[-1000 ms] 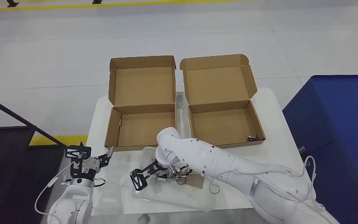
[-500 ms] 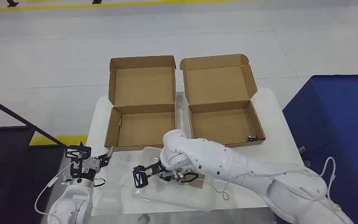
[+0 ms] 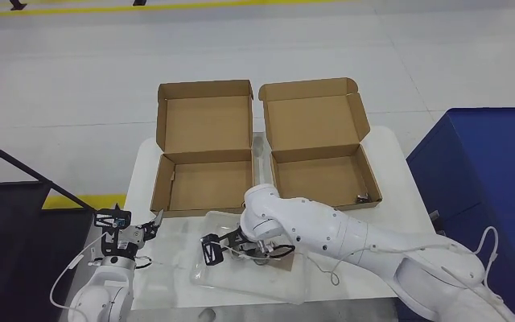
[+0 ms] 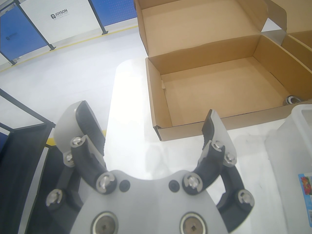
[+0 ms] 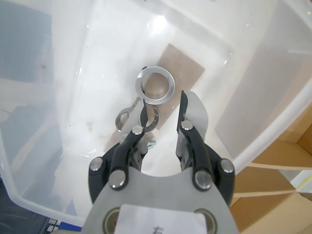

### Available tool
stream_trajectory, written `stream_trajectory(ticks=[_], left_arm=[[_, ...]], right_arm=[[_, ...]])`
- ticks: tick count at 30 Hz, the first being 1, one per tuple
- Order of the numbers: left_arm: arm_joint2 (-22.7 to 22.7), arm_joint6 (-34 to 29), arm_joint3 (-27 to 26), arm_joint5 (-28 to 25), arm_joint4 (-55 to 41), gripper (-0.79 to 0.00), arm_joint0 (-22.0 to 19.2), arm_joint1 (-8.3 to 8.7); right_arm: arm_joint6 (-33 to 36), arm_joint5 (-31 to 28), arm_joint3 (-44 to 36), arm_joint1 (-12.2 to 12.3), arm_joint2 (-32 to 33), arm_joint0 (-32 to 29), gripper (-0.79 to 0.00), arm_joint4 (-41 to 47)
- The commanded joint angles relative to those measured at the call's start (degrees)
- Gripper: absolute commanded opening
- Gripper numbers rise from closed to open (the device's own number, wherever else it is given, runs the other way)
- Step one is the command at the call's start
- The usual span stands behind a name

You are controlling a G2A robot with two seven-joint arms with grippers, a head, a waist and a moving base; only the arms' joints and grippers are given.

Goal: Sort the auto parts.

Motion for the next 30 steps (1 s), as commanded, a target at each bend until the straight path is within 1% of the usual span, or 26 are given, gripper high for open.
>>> stream_trajectory(ticks=[1, 6, 8, 20, 26, 27, 29, 30], left_arm=[[0.00, 0.00, 0.00, 0.00, 0.00, 0.000, 0.00, 0.00], [0.00, 0.00, 0.00, 0.00, 0.00, 0.000, 0.00, 0.00], [0.00, 0.00, 0.00, 0.00, 0.00, 0.000, 0.00, 0.00], [0.00, 0.00, 0.00, 0.00, 0.00, 0.000, 0.00, 0.00], [0.00, 0.00, 0.00, 0.00, 0.00, 0.000, 0.00, 0.00], [0.00, 0.00, 0.00, 0.00, 0.00, 0.000, 0.00, 0.00], [0.00, 0.00, 0.00, 0.00, 0.00, 0.000, 0.00, 0.00], [0.00, 0.00, 0.00, 0.00, 0.00, 0.000, 0.00, 0.00]], right_arm=[[-0.91, -0.91, 1.07, -0.25, 0.00, -0.09, -0.523, -0.81], [-2.93, -2.93, 3.71, -1.22, 0.00, -0.18, -0.529, -1.62], [-3.37, -3.37, 4.62, -1.76, 0.00, -0.27, -0.520, -1.82], [-5.85, -5.85, 10.79, -5.63, 0.00, -1.68, -0.505, -4.46], [-5.90, -5.90, 13.54, -7.35, 0.00, -1.77, -0.533, -5.02], [-5.96, -5.96, 14.04, -7.70, 0.00, -1.87, -0.566, -5.11], [-5.88, -5.88, 14.75, -8.11, 0.00, -1.93, -0.677, -5.14], [-5.81, -5.82, 15.13, -8.35, 0.00, -1.94, -0.785, -5.10]])
